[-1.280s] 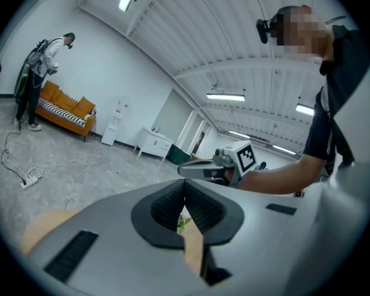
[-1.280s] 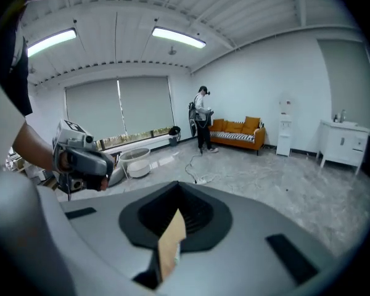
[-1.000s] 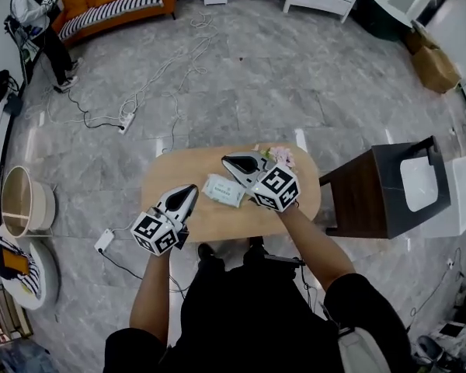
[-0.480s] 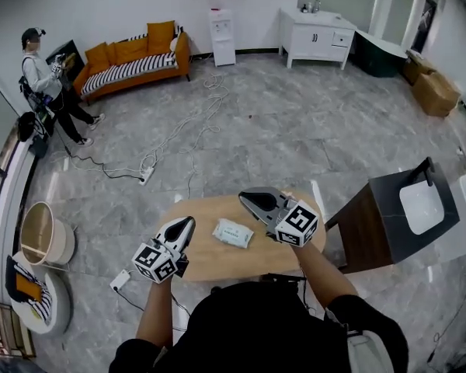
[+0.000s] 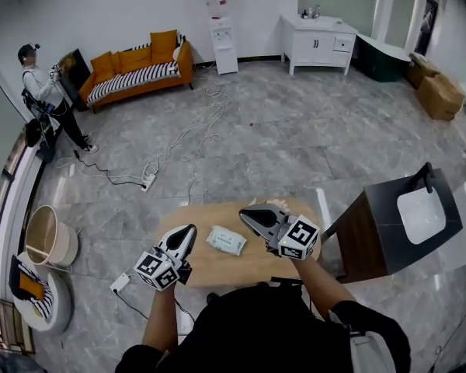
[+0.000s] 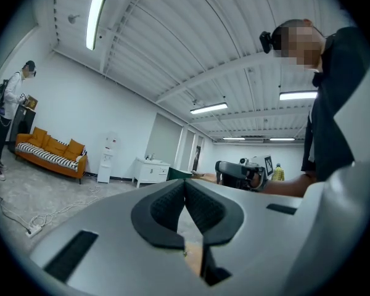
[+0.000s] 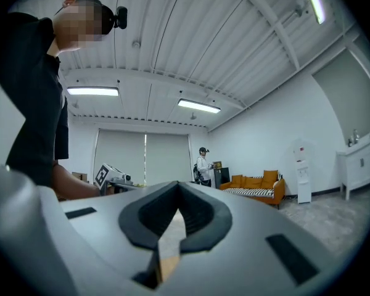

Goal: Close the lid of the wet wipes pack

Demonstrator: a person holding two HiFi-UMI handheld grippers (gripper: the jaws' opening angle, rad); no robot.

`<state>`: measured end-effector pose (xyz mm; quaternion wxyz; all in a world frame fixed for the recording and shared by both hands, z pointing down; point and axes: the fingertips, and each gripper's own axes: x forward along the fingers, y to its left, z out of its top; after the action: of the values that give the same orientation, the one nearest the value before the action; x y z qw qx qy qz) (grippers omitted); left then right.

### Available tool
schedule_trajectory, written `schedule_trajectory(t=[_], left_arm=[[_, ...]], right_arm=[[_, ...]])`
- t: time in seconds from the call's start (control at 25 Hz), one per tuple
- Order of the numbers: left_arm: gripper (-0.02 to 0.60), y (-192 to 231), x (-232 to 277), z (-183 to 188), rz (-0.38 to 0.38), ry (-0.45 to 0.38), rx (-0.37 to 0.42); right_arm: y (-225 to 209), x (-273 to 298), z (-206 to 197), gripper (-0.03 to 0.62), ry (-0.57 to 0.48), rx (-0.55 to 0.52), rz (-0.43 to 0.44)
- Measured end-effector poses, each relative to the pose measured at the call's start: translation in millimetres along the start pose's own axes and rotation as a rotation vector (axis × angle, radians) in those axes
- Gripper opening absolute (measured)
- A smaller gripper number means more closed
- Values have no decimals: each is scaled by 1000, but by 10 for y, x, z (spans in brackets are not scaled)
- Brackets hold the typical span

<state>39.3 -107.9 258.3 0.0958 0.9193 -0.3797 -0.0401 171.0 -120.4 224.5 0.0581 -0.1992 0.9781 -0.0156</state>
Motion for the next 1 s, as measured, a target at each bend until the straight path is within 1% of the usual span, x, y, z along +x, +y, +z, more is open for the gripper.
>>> schedule_trajectory(t=[0.12, 0.24, 0.4, 0.48, 0.56, 0.72, 0.88, 1.0], left_arm=[[15, -160, 54, -51, 26, 0, -13], [15, -330, 45, -136, 39, 23, -23], [15, -533, -9, -260, 46, 53, -33], [15, -597, -32, -309, 43, 57, -38], [15, -664, -57, -347, 31, 48, -48], [15, -897, -243, -416, -14, 10, -73], [15, -1177, -727, -556, -59, 21, -90], [15, -1404, -1197, -651, -75, 13, -104]], right_arm=[[29, -104, -26, 11, 1, 27, 49], [117, -166, -58, 11, -16, 66, 99], [334, -206, -126, 11, -17, 100, 180], [475, -239, -186, 11, -12, 110, 205], [628, -309, -220, 11, -10, 114, 208], [964, -453, -287, 11, 27, 108, 180], [1478, -513, -283, 11, 31, 123, 139], [1931, -546, -399, 11, 62, 133, 123]])
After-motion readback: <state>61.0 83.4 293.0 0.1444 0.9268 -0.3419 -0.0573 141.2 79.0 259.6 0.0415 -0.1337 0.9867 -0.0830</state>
